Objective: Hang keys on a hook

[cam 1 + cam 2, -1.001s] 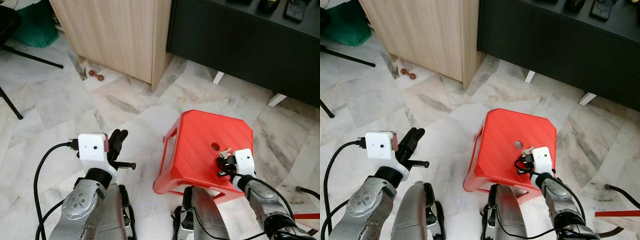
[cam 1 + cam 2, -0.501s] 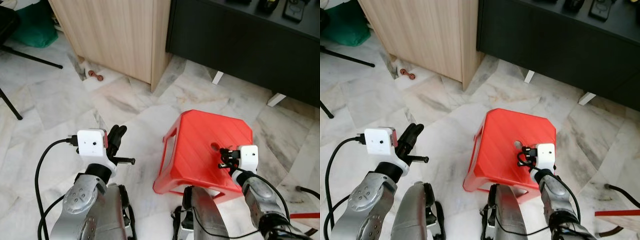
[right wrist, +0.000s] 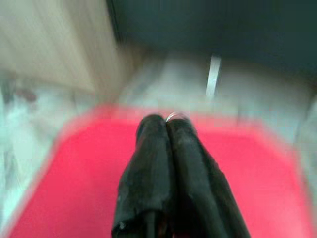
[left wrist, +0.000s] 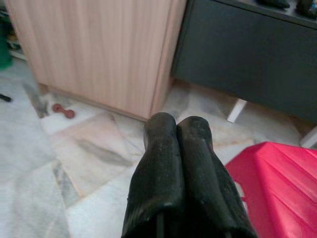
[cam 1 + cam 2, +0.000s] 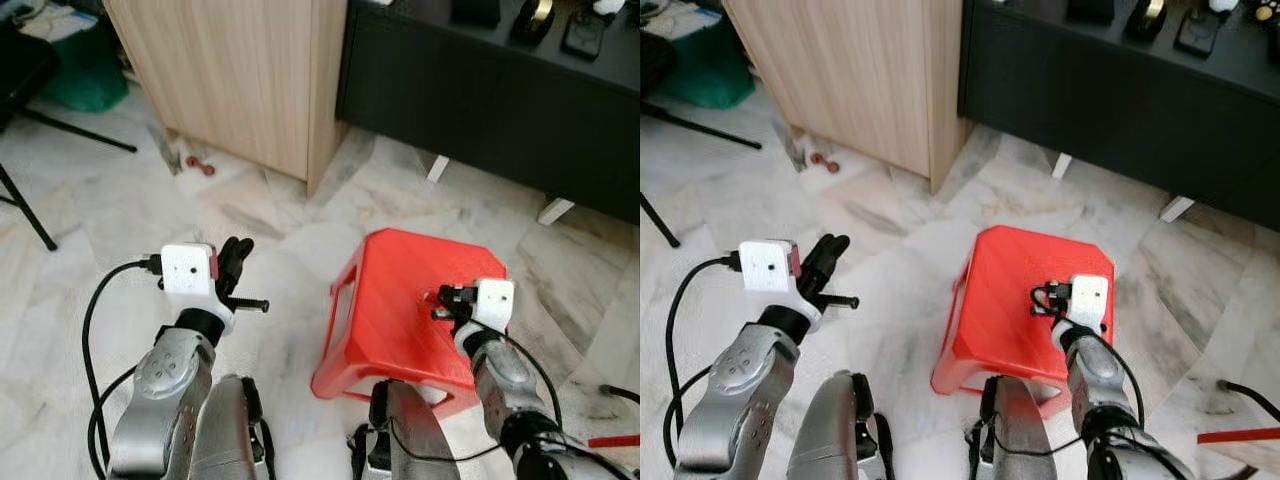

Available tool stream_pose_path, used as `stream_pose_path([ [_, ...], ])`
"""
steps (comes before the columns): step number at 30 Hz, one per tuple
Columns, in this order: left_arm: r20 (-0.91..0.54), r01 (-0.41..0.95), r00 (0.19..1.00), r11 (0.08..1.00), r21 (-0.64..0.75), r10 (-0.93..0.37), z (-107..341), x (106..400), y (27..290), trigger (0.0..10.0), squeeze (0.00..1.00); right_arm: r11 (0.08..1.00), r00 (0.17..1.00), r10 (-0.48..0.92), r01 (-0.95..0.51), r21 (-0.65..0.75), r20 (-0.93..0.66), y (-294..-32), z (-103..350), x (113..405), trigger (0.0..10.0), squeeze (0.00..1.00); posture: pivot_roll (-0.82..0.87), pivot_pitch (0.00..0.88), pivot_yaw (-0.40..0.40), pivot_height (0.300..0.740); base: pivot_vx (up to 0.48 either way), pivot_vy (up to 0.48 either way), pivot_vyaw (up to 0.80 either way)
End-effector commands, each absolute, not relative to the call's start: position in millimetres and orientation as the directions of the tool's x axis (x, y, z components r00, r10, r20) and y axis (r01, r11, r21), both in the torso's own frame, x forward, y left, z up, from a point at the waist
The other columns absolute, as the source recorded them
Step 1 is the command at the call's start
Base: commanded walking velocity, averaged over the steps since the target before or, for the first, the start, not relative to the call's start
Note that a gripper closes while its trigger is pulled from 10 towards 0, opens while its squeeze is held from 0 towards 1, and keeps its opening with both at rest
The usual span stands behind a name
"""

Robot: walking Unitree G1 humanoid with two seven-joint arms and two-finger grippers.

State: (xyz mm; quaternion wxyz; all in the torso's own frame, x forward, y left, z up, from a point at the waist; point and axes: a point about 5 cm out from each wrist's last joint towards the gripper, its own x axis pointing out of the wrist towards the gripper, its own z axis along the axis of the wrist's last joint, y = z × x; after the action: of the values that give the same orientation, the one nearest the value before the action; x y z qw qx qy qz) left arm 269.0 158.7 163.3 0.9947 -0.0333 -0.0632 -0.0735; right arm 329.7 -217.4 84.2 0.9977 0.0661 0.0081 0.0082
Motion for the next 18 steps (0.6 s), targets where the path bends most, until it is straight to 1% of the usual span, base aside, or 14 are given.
stream_pose_path([
  [1, 0.115, 0.14, 0.984, 0.989, -0.047, -0.134, 157, 268, 162, 10.0, 0.0, 0.989, 1.0, -0.009, 0.009, 0.147, -0.001, -225, 87, 325, 0.0, 0.0, 0.01, 0.111, -0.066, 0.621, 0.0, 0.0, 0.0],
  [6, 0.118, 0.138, 0.984, 0.989, -0.047, -0.131, 154, 271, 163, 10.0, 0.0, 0.986, 0.999, -0.036, 0.037, 0.162, -0.011, -224, 81, 320, 0.0, 0.0, 0.01, 0.08, -0.062, 0.621, 0.0, 0.0, 0.0],
  [7, 0.121, 0.138, 0.984, 0.989, -0.046, -0.131, 154, 272, 163, 10.0, 0.0, 0.986, 0.999, -0.037, 0.039, 0.162, -0.017, -224, 80, 319, 7.8, 0.0, 0.01, 0.071, -0.06, 0.621, 0.0, 0.0, 0.0],
  [8, 0.123, 0.138, 0.984, 0.989, -0.045, -0.132, 153, 272, 163, 10.0, 0.0, 0.986, 0.999, -0.037, 0.04, 0.162, -0.021, -223, 81, 317, 7.8, 0.0, 0.01, 0.071, -0.06, 0.621, 0.0, 0.0, 0.0],
  [9, 0.125, 0.139, 0.983, 0.989, -0.044, -0.132, 153, 273, 164, 10.0, 0.0, 0.985, 0.999, -0.039, 0.042, 0.168, -0.024, -223, 82, 315, 10.0, 0.0, 0.01, 0.064, -0.059, 0.621, 0.0, 0.0, 0.0],
  [13, 0.126, 0.139, 0.983, 0.989, -0.044, -0.133, 150, 272, 165, 10.0, 0.0, 0.979, 1.0, -0.022, 0.022, 0.205, -0.003, -218, 87, 307, 10.0, 0.0, 0.02, 0.045, -0.055, 0.621, 0.0, 0.0, 0.0],
  [18, 0.124, 0.139, 0.983, 0.989, -0.043, -0.132, 149, 270, 166, 10.0, 0.0, 0.978, 0.999, -0.023, 0.018, 0.206, 0.022, -217, 89, 298, 10.0, 0.0, 0.02, 0.025, -0.051, 0.626, 0.0, 0.0, 0.0],
])
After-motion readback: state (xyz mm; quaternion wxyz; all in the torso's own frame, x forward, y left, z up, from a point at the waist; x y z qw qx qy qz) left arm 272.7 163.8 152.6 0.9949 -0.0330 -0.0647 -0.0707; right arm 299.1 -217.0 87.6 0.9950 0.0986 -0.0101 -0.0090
